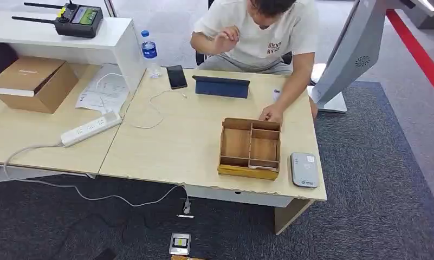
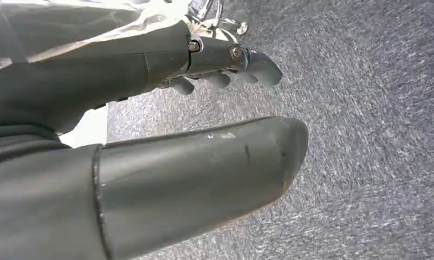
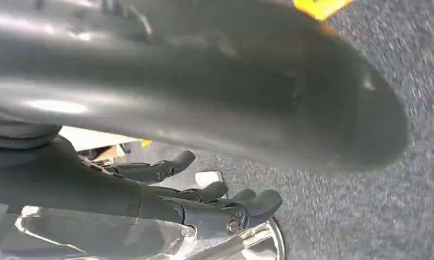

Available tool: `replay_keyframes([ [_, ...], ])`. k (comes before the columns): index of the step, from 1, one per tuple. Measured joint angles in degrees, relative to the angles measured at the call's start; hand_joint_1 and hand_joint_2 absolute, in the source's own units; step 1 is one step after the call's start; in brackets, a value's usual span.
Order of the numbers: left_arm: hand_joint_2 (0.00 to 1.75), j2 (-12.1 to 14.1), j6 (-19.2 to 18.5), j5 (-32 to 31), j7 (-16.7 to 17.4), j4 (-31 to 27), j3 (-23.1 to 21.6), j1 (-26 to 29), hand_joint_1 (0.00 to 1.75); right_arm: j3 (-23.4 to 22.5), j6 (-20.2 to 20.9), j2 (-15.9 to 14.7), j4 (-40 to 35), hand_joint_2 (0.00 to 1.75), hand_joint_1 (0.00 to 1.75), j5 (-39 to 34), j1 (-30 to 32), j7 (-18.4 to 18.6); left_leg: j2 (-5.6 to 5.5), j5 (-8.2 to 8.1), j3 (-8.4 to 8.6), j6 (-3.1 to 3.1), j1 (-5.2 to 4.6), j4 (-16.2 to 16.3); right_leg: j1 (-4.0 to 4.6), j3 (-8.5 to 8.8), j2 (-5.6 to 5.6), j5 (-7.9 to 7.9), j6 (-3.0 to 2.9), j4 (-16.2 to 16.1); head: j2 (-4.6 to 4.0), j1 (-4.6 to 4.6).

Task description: Pass the card to the sensor for recognition and then transmit it.

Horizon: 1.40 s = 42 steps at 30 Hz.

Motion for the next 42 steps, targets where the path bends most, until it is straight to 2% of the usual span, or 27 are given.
replay_keyframes([
  [13, 0.00, 0.00, 0.20, -0.33, 0.15, 0.02, 0.00, 0.02, 0.00, 1.88, 4.37, 0.65, 0.28, 0.00, 0.00, 1.07, 0.17, -0.11, 0.00, 0.00, 0.00, 0.00, 0.00, 0.00, 0.00, 0.00, 0.00, 0.00, 0.00, 0.00, 0.00, 0.02],
  [42, 0.00, 0.00, 0.41, -2.36, -0.72, 0.00, -0.13, 0.15, 0.00, 3.63, 5.20, 3.52, 0.50, 0.00, 0.00, 2.01, 0.54, -1.92, 0.00, 0.00, 0.00, 0.00, 0.00, 0.00, 0.00, 0.00, 0.00, 0.00, 0.00, 0.00, 0.00, 0.02],
])
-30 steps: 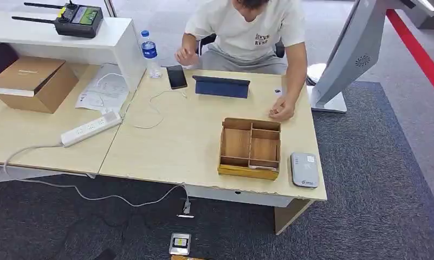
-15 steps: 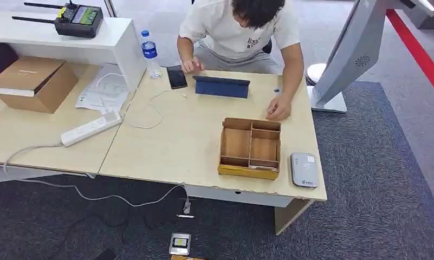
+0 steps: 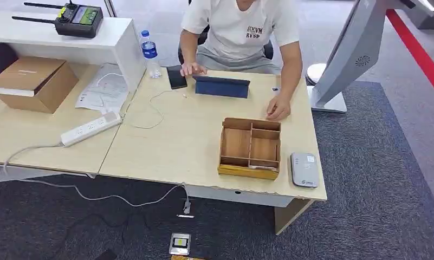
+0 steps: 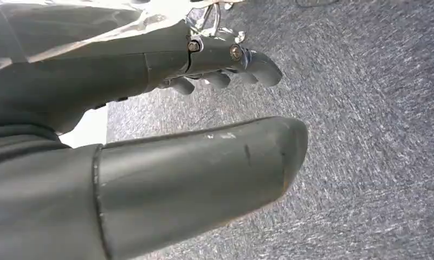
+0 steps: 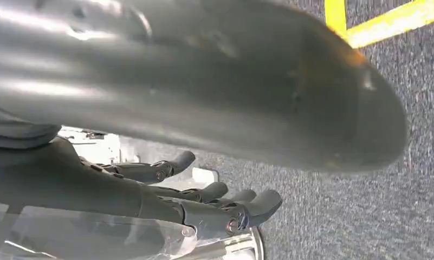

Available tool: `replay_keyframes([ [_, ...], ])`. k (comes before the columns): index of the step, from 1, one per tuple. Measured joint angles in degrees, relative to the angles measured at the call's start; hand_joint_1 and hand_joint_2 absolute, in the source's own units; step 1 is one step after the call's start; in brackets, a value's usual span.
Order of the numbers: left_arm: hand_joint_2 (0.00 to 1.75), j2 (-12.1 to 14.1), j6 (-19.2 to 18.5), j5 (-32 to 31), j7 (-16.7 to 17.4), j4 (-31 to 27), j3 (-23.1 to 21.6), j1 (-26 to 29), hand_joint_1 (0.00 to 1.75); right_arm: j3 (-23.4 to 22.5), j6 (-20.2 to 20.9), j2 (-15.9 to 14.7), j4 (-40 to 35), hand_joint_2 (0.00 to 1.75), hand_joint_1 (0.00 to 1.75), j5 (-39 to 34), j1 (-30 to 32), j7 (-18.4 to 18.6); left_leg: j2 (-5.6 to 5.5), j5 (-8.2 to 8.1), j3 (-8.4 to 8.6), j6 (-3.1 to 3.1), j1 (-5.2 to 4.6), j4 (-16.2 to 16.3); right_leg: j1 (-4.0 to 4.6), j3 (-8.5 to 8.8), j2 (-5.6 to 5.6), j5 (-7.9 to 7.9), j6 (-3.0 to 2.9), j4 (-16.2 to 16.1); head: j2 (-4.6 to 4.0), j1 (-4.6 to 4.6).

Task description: Pass the card to the sensor for recognition and then transmit it.

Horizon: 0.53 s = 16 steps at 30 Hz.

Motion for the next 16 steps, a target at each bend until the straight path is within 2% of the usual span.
replay_keyframes([
  [16, 0.00, -0.07, 0.18, -0.41, -0.33, 0.00, -0.15, 0.08, 0.00, 0.74, 0.07, 1.51, 0.00, 0.00, 0.00, 0.77, 0.04, -1.27, 0.00, 0.00, 0.00, 0.00, 0.00, 0.00, 0.00, 0.00, 0.00, 0.00, 0.00, 0.00, 0.00, -0.02],
])
